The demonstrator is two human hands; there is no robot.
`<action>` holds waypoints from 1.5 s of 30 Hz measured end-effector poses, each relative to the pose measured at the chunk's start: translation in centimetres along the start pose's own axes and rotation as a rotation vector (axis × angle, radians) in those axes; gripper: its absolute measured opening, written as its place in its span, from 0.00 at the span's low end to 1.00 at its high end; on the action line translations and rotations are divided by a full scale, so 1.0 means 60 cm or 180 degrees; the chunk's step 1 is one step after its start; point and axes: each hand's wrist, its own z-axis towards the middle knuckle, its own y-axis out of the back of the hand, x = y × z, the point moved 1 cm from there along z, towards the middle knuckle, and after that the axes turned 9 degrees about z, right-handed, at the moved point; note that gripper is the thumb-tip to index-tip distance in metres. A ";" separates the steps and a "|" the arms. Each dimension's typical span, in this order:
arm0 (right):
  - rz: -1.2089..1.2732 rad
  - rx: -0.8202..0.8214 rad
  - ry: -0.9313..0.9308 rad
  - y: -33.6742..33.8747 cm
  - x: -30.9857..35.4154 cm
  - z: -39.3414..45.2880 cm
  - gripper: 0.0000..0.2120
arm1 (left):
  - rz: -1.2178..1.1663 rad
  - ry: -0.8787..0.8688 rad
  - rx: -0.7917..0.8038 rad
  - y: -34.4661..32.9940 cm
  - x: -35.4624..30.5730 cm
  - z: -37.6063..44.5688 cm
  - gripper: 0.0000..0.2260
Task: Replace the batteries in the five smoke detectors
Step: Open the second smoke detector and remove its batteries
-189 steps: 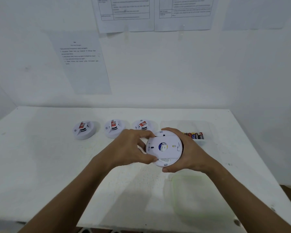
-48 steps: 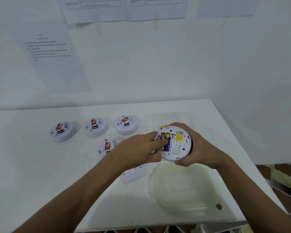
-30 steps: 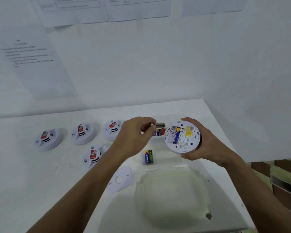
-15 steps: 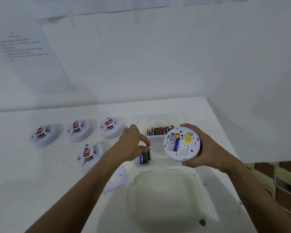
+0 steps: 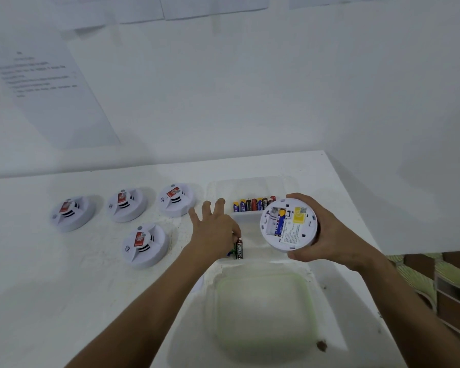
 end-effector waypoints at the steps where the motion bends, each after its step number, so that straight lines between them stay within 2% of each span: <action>1: -0.0008 -0.0001 0.0007 0.000 0.000 0.000 0.44 | -0.0017 0.0004 -0.0026 -0.002 0.000 0.001 0.08; 6: -0.0026 0.0017 -0.0018 0.000 0.000 -0.002 0.44 | -0.0311 0.0084 -0.0138 -0.001 0.004 0.000 0.07; 9: -0.0075 0.0028 0.0005 -0.002 0.003 -0.004 0.44 | -0.0525 0.0096 -0.0130 0.007 0.005 -0.009 0.10; 11: -0.0094 0.0041 0.0035 -0.004 0.005 -0.004 0.44 | -0.0836 0.0062 -0.0300 0.021 0.004 -0.020 0.12; 14: -0.0058 0.0100 0.0094 -0.010 0.011 -0.005 0.44 | -0.1835 -0.0395 -0.0820 0.058 -0.002 -0.043 0.12; 16: -0.0018 0.0156 0.0112 -0.016 0.015 -0.004 0.45 | -0.2210 -0.0865 -0.0740 0.082 -0.013 -0.057 0.13; 19: 0.0039 0.0264 0.0130 -0.024 0.023 -0.003 0.47 | -0.2191 -0.1167 -0.0461 0.092 -0.023 -0.064 0.15; 27: 0.0044 0.0433 0.0206 -0.027 0.042 -0.004 0.45 | -0.2137 -0.1061 -0.0455 0.101 -0.022 -0.073 0.16; 32: 0.0017 0.0481 0.0260 -0.025 0.038 -0.006 0.44 | -0.1885 -0.1236 0.0060 0.111 -0.018 -0.069 0.19; 34: 0.0016 0.0463 0.0277 -0.024 0.037 -0.003 0.44 | -0.1900 -0.1193 0.0105 0.114 -0.022 -0.067 0.18; 40: -0.0050 0.0478 0.0313 -0.014 0.033 0.005 0.43 | -0.2012 -0.1011 -0.0005 0.106 -0.036 -0.064 0.15; 42: -0.0036 0.0487 0.0272 -0.009 0.031 0.007 0.43 | -0.2170 -0.0929 -0.0261 0.103 -0.042 -0.064 0.12; 45: -0.0037 0.0443 0.0257 -0.002 0.027 0.012 0.44 | -0.2394 -0.0765 -0.0915 0.100 -0.058 -0.070 0.10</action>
